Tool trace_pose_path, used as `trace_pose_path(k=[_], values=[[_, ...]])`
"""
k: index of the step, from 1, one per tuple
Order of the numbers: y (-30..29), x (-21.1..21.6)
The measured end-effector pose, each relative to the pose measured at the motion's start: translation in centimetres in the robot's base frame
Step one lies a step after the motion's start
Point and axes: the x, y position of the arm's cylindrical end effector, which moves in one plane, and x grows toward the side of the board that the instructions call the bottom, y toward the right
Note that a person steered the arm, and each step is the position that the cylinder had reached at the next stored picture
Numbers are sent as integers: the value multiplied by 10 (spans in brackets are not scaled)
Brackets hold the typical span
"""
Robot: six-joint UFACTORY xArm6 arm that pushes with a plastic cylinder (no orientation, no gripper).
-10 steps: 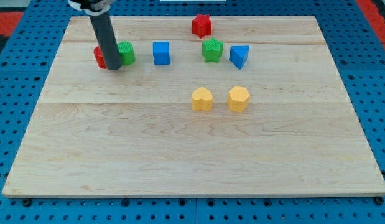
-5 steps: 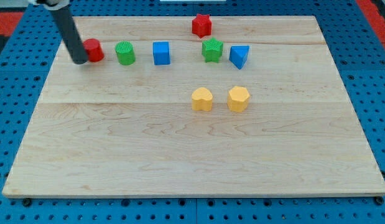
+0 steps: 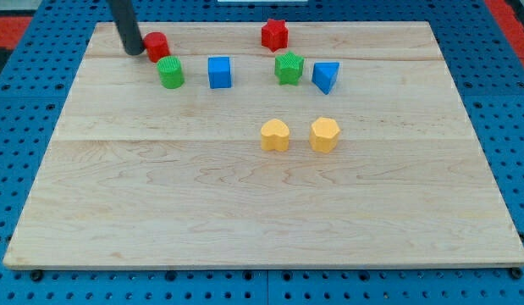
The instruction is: Slide the red circle towards the top center
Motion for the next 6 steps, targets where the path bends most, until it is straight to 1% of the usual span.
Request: trace_pose_path(k=[1, 3, 4, 6], values=[[30, -1], [82, -21], [103, -29], [138, -30]])
